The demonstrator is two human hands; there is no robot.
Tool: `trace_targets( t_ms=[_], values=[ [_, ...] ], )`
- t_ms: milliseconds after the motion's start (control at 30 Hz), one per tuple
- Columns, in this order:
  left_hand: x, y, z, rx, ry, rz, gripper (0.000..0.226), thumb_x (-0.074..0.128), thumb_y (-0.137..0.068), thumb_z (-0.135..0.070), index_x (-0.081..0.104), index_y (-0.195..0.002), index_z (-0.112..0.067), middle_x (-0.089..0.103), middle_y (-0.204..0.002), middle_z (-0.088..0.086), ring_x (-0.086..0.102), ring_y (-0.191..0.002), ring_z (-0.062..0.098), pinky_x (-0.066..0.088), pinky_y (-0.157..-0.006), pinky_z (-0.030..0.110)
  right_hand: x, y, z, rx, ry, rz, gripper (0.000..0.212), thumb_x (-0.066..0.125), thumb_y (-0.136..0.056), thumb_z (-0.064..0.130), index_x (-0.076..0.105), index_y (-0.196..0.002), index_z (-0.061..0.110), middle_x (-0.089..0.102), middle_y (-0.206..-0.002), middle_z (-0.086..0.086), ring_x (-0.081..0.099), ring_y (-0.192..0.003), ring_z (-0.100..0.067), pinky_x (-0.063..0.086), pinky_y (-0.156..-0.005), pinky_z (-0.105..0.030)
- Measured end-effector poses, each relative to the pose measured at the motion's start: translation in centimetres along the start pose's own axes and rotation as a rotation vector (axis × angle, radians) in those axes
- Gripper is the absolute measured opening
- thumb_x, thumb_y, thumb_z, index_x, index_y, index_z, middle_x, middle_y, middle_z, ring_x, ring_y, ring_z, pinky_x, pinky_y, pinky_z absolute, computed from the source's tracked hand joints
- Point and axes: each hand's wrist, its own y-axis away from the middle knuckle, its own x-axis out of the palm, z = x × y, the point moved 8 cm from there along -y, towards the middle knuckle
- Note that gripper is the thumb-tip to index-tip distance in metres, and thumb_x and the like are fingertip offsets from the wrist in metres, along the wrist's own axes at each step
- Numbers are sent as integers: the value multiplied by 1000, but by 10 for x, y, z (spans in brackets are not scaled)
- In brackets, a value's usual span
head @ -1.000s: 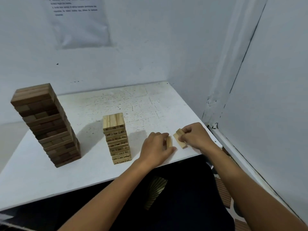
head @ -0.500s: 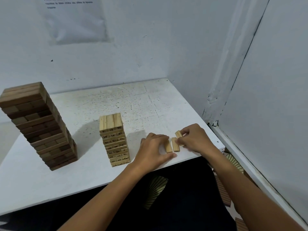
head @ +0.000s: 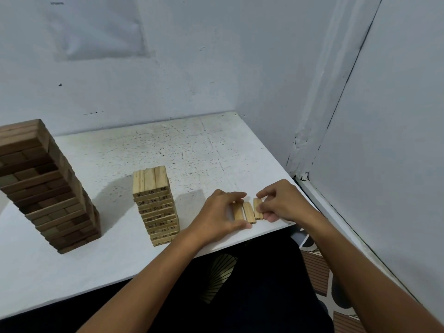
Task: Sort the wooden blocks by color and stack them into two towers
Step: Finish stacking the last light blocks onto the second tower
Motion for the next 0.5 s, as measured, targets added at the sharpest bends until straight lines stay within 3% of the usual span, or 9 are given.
trace_targets(
  t_ms=[100, 233, 300, 400, 500],
  values=[
    [-1, -1, 0, 8, 11, -4, 76, 87, -65, -37, 55, -133, -26, 64, -118, -9, 46, -110, 5, 31, -85, 5, 4, 0, 2, -16, 11, 32, 32, 76, -75, -1, 70, -106, 6, 71, -71, -15, 70, -63, -29, 62, -68, -35],
    [-5, 1, -3, 29, 5, -24, 70, 88, -65, -34, 60, -128, -21, 65, -117, -5, 52, -109, 9, 39, -89, 19, 9, 3, 6, -37, 32, 79, 31, 77, -75, 0, 70, -105, 6, 69, -63, -10, 65, -55, -20, 59, -60, -28],
    [-7, 4, -4, 38, -8, -41, 66, 86, -68, -31, 61, -128, -20, 64, -117, -4, 52, -99, 2, 37, -83, 12, 9, 4, 6, -41, 21, 78, 30, 78, -74, 0, 70, -103, 6, 70, -63, -10, 68, -58, -23, 60, -62, -30],
    [-9, 8, -6, 46, 3, -78, 57, 81, -73, -19, 61, -127, -18, 63, -115, -4, 51, -81, -10, 36, -75, 3, 10, 8, 4, -24, -12, 75, 27, 79, -74, 0, 68, -98, 5, 71, -64, -14, 68, -54, -21, 54, -52, -23],
    [-7, 10, -12, 73, 51, -102, 51, 75, -73, -12, 64, -122, -14, 63, -118, -2, 57, -89, 1, 44, -76, 9, 12, 9, 3, -12, -36, 44, 26, 81, -72, 3, 67, -95, 4, 69, -63, -13, 63, -47, -14, 46, -46, -20]
  ],
)
